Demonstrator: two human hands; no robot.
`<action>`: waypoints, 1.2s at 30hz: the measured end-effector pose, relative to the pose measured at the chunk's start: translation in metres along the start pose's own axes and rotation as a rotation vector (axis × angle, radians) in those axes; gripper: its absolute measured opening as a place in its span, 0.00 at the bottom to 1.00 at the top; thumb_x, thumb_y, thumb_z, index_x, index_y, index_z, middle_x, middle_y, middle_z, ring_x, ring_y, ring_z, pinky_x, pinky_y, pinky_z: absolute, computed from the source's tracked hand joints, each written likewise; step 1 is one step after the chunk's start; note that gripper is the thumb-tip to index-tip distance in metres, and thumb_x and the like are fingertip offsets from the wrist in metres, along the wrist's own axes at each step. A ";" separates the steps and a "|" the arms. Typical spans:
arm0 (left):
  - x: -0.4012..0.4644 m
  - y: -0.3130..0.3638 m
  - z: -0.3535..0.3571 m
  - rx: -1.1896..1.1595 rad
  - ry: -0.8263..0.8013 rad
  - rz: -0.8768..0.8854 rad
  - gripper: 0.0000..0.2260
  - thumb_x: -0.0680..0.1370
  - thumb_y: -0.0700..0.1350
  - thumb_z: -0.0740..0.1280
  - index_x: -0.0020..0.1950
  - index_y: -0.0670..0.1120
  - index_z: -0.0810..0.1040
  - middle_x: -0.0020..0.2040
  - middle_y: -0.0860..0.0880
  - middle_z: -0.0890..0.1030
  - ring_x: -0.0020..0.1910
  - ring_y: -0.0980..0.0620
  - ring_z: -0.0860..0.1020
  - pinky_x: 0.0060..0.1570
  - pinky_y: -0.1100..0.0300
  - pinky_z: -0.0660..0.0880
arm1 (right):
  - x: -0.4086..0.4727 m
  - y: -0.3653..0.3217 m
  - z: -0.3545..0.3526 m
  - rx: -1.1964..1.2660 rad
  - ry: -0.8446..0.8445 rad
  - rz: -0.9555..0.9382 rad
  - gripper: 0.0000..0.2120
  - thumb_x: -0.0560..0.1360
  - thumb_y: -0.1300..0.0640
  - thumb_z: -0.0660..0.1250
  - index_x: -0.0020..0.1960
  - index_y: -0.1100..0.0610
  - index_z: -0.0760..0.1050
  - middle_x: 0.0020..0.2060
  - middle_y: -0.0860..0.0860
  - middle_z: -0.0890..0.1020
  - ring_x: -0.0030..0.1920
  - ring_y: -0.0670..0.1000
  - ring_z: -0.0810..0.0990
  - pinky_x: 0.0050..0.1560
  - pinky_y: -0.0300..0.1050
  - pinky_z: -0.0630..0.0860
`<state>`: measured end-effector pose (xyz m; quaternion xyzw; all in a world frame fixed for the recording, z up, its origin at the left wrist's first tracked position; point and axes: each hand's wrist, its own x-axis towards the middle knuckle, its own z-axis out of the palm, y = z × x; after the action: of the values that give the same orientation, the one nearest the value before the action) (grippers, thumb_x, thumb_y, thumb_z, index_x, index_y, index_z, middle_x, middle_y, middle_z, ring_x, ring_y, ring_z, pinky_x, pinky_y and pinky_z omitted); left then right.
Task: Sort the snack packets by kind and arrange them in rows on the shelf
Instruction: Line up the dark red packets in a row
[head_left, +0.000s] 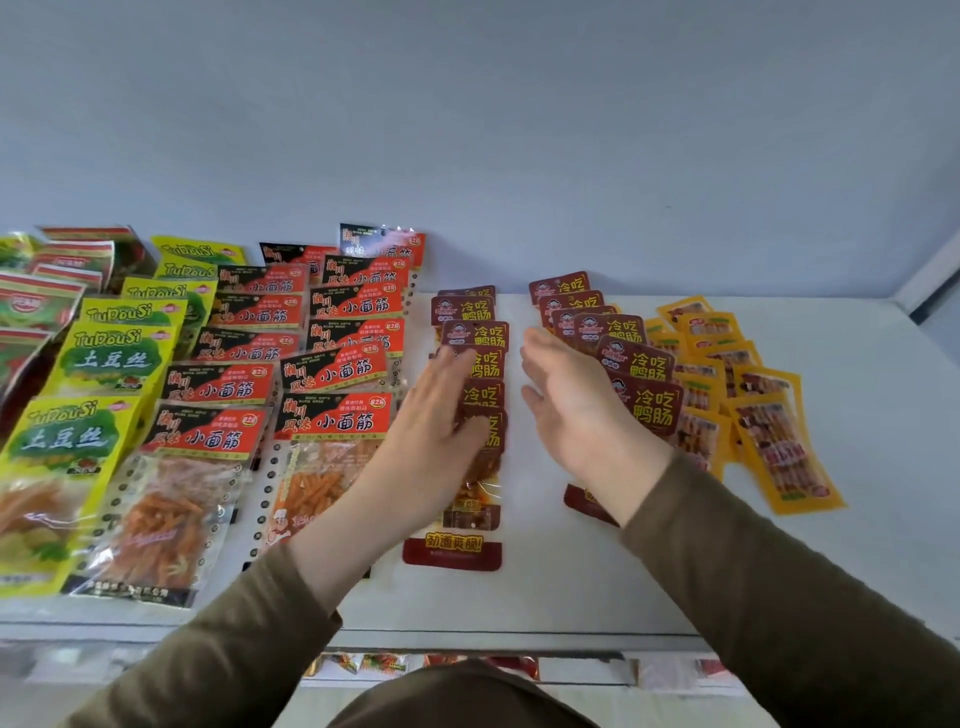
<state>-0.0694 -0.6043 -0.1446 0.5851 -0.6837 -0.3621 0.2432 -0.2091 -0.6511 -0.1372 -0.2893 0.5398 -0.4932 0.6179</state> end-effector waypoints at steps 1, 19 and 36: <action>0.003 -0.006 0.006 0.243 -0.037 0.067 0.26 0.86 0.53 0.55 0.82 0.61 0.51 0.84 0.57 0.47 0.83 0.52 0.44 0.80 0.48 0.49 | 0.007 -0.003 0.003 -0.013 0.010 -0.002 0.17 0.85 0.55 0.59 0.73 0.55 0.70 0.69 0.50 0.74 0.68 0.48 0.72 0.72 0.46 0.64; 0.010 -0.032 0.031 0.762 -0.019 0.080 0.30 0.82 0.67 0.42 0.83 0.58 0.43 0.83 0.45 0.39 0.81 0.43 0.34 0.80 0.46 0.39 | 0.032 0.003 0.015 -0.081 -0.019 0.001 0.13 0.85 0.60 0.56 0.67 0.63 0.71 0.52 0.46 0.78 0.57 0.43 0.75 0.59 0.45 0.70; 0.021 -0.033 0.035 0.769 -0.018 0.131 0.31 0.82 0.69 0.40 0.83 0.60 0.40 0.83 0.47 0.38 0.81 0.44 0.34 0.79 0.43 0.35 | 0.073 -0.014 0.020 -0.202 -0.031 -0.146 0.21 0.84 0.61 0.56 0.77 0.59 0.63 0.70 0.51 0.72 0.69 0.48 0.69 0.71 0.46 0.64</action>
<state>-0.0798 -0.6190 -0.1941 0.5854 -0.8076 -0.0684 0.0228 -0.1996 -0.7262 -0.1481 -0.3962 0.5545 -0.4754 0.5564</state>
